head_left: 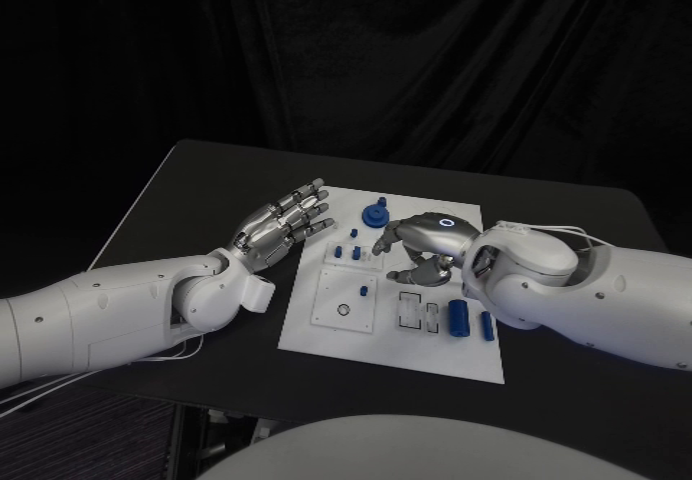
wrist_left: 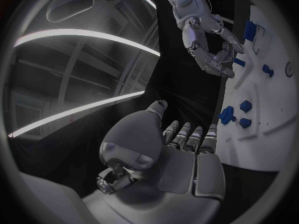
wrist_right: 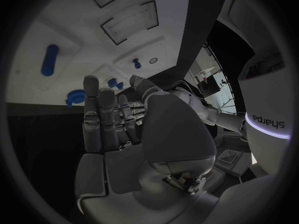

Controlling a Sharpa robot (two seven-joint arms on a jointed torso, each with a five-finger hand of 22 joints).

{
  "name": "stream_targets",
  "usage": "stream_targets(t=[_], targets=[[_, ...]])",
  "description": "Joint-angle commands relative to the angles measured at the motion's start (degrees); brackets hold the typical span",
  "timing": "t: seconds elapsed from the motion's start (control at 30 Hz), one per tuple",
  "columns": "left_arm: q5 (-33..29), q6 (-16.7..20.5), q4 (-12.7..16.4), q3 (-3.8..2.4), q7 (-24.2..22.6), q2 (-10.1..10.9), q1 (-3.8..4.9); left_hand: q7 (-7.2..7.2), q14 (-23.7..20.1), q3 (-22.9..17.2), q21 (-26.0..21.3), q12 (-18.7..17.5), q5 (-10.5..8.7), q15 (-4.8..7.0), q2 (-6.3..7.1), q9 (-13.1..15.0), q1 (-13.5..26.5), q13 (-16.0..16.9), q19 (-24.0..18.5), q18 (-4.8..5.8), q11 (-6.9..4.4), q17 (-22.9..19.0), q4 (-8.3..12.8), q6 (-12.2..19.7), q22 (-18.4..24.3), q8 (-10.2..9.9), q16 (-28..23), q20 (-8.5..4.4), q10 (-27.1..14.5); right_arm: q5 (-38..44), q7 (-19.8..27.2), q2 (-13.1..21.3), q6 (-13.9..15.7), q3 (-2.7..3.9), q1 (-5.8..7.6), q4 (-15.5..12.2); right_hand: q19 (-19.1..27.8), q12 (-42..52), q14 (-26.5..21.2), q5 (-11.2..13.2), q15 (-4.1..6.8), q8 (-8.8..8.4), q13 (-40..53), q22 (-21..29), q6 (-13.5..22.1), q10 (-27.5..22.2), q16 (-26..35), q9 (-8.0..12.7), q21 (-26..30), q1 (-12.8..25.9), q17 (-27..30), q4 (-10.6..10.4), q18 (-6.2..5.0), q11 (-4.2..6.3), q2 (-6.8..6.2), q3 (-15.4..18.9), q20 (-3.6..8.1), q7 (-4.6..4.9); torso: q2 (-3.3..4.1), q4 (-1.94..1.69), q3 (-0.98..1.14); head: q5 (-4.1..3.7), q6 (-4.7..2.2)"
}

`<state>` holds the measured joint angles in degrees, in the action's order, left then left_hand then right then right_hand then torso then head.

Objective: Assemble the parts on the task board

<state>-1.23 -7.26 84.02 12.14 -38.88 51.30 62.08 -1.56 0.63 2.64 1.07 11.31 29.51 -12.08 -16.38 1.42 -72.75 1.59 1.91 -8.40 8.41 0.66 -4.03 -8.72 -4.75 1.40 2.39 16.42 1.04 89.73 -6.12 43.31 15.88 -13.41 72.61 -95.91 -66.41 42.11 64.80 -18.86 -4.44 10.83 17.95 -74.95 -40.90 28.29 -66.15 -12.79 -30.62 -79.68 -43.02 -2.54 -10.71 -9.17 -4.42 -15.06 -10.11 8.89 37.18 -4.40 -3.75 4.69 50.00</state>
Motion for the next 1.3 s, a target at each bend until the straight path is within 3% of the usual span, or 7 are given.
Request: stream_targets(t=[0.03,0.27,0.5,0.67,0.9,1.2,1.3], targets=[[0.36,-0.36,0.19,-0.05,-3.67,0.02,-0.10,-0.26,0.16,-0.30,0.35,0.22,0.27,-0.41,0.05,0.09,0.74,0.08,0.26,-0.02,0.49,0.07,-0.04,-0.22,-0.03,0.19,0.31,0.28,0.10,-3.74,-3.20,2.20,-1.12,-0.08,1.07,-1.49,-0.88,0.23,0.78,-0.22,0.21,0.33,-0.50,-1.85,-0.83,1.32,-0.61,0.26,-1.20,0.55,-0.42,-0.22,0.79,0.25,0.59,-0.26,0.16,-0.04,-0.09,0.11,-0.03,0.25,0.00],[0.35,-0.36,-0.03,-0.05,-3.65,0.02,-0.11,-0.28,0.17,-0.32,0.35,0.23,0.27,-0.41,0.07,0.09,0.75,0.08,0.27,-0.01,0.49,0.07,-0.02,-0.26,-0.04,0.20,0.32,0.28,0.10,-3.00,-4.17,6.26,-0.72,-0.54,1.93,-1.95,-2.85,-0.14,2.84,0.35,0.63,0.12,-1.96,-2.59,-2.50,3.48,-2.11,0.84,-4.36,1.00,-1.97,-0.51,1.27,0.67,0.22,-0.56,0.55,-0.53,-0.09,-0.09,-0.18,-0.38,0.00],[0.35,-0.72,-0.06,-0.05,-3.55,-0.27,-0.15,-0.33,0.17,-0.37,0.35,0.29,0.29,-0.43,0.07,0.09,0.77,0.09,0.28,0.00,0.52,0.07,0.00,-0.25,-0.03,0.21,0.34,0.29,0.12,-2.60,-5.44,8.34,-1.90,-0.77,0.92,-1.20,-4.11,-1.08,4.19,3.29,1.01,-0.48,-3.69,-2.82,-4.27,5.76,-2.74,1.53,-5.84,2.14,-2.40,-1.76,1.52,1.11,-0.11,-0.33,0.92,-1.03,0.04,-0.03,-0.04,-1.13,0.00],[0.35,-0.83,-0.19,-0.05,-3.60,-0.43,-0.19,-0.33,0.17,-0.37,0.35,0.29,0.29,-0.43,0.07,0.09,0.77,0.09,0.28,0.00,0.52,0.07,0.00,-0.25,-0.03,0.21,0.34,0.29,0.12,-1.54,-5.38,9.02,-1.07,-0.81,-0.23,-0.63,-5.01,-3.67,5.12,4.55,1.14,-0.72,-5.96,-2.93,-6.78,6.28,-2.96,2.08,-6.54,2.27,-2.52,-2.53,1.69,1.20,-0.39,0.18,1.05,1.39,0.10,0.22,0.02,-1.28,0.00],[0.35,-0.95,-0.26,-0.05,-3.60,-0.47,-0.25,-0.38,0.18,-0.48,0.37,0.29,0.32,-0.50,0.03,0.09,0.79,0.09,0.31,0.03,0.63,0.08,0.04,-0.24,-0.07,0.21,0.36,0.31,0.12,-0.62,-4.87,8.79,0.32,-0.82,-1.38,1.04,-5.64,-8.60,5.74,4.86,1.15,-4.26,-9.74,-3.01,-3.91,4.89,-2.95,4.46,-6.63,1.03,-2.40,-2.38,1.75,0.84,-0.68,0.93,1.07,2.30,-0.02,0.03,-0.01,-1.28,0.00],[0.35,-1.14,-0.38,-0.05,-3.55,-0.45,-0.40,-0.43,0.22,-0.64,0.38,0.32,0.35,-0.62,-0.02,0.08,0.81,0.09,0.34,0.08,0.77,0.11,0.09,-0.22,-0.10,0.20,0.51,0.34,0.13,0.00,-3.65,7.64,2.35,-0.82,-2.27,3.15,-5.57,-10.92,5.55,3.10,1.34,-5.60,-12.27,-2.96,-2.69,5.22,-2.51,5.89,-5.86,-1.35,-1.77,-1.10,1.70,0.83,-0.45,0.81,1.34,2.01,0.00,0.07,0.03,-1.25,0.00],[0.35,-1.16,-0.42,-0.05,-3.49,-0.42,-0.44,-0.44,0.23,-0.67,0.39,0.31,0.35,-0.64,-0.03,0.08,0.81,0.09,0.35,0.09,0.78,0.12,0.10,-0.22,-0.10,0.20,0.53,0.34,0.13,0.06,-2.82,7.46,3.55,-0.82,-2.42,3.48,-5.59,-11.45,5.46,2.96,1.35,-6.43,-13.07,-3.00,-0.89,5.65,-2.40,6.64,-5.77,-1.64,-1.58,-0.91,1.71,0.70,-0.35,0.90,1.32,0.20,-0.01,-0.01,0.05,-1.33,0.00]])
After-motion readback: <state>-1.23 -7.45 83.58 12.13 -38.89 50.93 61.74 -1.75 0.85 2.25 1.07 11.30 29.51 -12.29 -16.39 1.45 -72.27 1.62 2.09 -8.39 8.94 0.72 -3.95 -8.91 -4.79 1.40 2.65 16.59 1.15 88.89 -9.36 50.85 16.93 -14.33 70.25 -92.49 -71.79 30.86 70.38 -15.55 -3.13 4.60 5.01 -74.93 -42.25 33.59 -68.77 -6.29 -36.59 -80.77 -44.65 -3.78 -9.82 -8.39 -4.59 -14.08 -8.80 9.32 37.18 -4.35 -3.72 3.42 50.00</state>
